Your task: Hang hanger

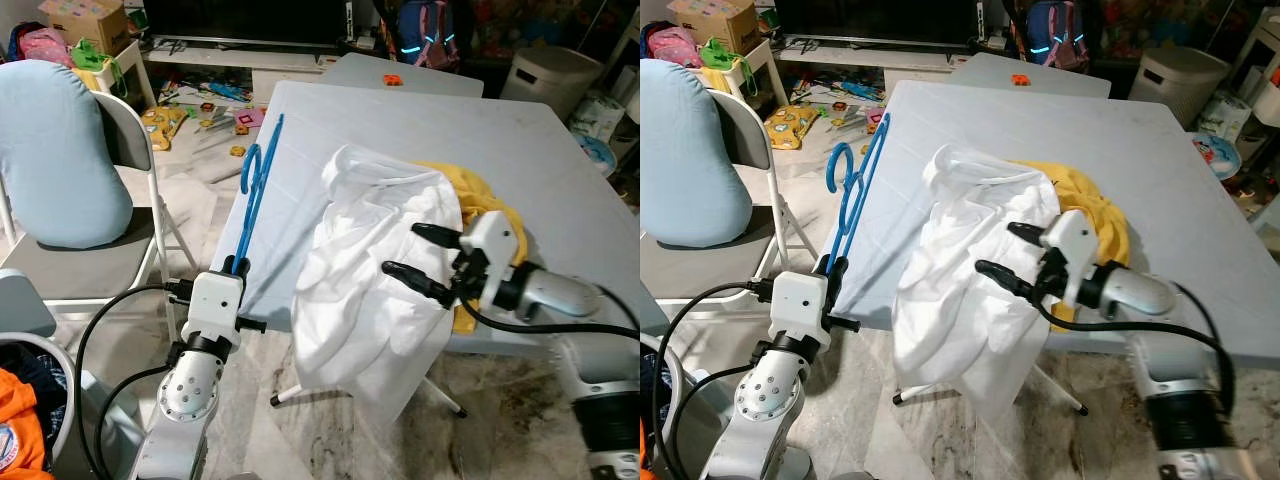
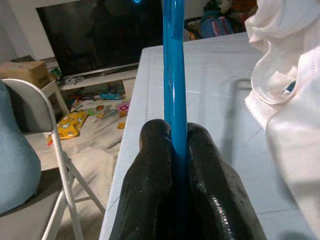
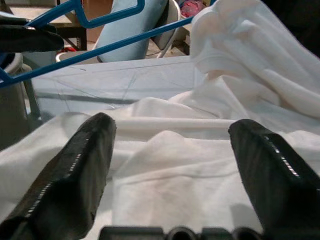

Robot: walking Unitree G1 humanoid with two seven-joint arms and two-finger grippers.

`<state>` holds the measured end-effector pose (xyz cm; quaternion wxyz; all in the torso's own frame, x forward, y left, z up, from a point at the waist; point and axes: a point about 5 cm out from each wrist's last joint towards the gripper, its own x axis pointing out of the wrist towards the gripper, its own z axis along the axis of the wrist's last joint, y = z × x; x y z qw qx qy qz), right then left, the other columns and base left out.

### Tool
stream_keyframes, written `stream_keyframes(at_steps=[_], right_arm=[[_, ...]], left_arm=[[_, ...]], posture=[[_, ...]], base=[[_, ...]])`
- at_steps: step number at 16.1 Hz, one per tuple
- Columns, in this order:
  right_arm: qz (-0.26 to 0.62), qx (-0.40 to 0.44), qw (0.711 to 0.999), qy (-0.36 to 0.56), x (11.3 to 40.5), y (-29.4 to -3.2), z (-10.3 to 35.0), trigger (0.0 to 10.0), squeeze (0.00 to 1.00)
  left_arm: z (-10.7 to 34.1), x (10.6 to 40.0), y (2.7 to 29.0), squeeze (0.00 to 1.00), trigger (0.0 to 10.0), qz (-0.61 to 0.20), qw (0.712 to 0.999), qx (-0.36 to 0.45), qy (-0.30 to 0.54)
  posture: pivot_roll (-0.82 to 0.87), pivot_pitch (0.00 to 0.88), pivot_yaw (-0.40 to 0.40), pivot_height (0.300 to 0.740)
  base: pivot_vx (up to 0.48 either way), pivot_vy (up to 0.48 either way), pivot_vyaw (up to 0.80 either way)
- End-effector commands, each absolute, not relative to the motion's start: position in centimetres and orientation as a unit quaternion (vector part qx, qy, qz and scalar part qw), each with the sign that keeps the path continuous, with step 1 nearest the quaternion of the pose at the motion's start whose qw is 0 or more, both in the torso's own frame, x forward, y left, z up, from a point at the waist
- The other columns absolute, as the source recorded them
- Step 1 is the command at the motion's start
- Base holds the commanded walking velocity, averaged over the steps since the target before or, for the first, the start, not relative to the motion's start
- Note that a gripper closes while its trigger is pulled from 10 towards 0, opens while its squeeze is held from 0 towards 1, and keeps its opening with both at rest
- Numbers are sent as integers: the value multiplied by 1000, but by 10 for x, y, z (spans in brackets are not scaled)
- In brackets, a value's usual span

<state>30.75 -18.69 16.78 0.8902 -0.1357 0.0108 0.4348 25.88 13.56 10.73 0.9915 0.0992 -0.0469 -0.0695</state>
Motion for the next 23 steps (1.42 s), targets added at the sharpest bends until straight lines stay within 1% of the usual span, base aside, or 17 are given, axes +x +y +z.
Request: stream_keyframes(at_steps=[1,3,4,7,8,9,11,13,14,15,16,18,23], right_arm=[[438,-158,885,16,304,-190,170,10000,1000],[434,-184,880,50,302,-195,162,10000,1000],[439,-181,877,71,300,-195,156,10000,1000],[462,-202,856,114,287,-188,134,10000,1000],[453,-203,860,119,287,-186,131,10000,1000],[433,-222,866,119,291,-185,126,10000,1000],[373,-237,890,112,302,-180,123,10000,1000],[344,-237,903,100,306,-172,122,10000,1000],[328,-246,907,97,307,-170,120,10000,910],[324,-247,908,97,306,-161,114,9216,561],[327,-239,909,102,305,-155,110,0,0],[332,-251,904,97,303,-146,107,0,0],[328,-238,909,100,303,-137,102,0,0]], left_arm=[[110,260,133,0,10000,-76,991,96,-55],[110,260,134,0,10000,-77,991,97,-56],[110,260,134,0,10000,-77,991,96,-57],[111,257,134,0,10000,-77,991,97,-58],[110,256,134,0,10000,-79,990,98,-56],[109,256,134,0,10000,-80,990,99,-55],[110,257,133,0,10000,-80,990,98,-56],[110,258,133,0,10000,-80,990,96,-58],[110,257,132,0,10000,-80,990,96,-58],[110,257,132,0,10000,-81,991,95,-57],[110,257,131,0,10000,-81,991,95,-57],[111,258,131,0,10000,-80,991,95,-59],[111,258,130,0,10000,-81,990,95,-64]], posture=[[86,43,-34,740],[86,46,-33,740],[86,46,-33,740],[90,54,-30,740],[90,54,-30,740],[91,54,-31,740],[94,52,-33,740],[94,51,-35,740],[94,51,-35,740],[93,50,-35,740],[95,49,-37,740],[94,48,-38,740],[95,48,-41,740]], base=[[0,0,0],[0,0,0],[0,0,0],[0,0,0],[0,0,0],[0,0,0],[0,0,0],[0,0,0],[0,0,0],[0,0,0],[0,0,0],[0,0,0],[0,0,0]])
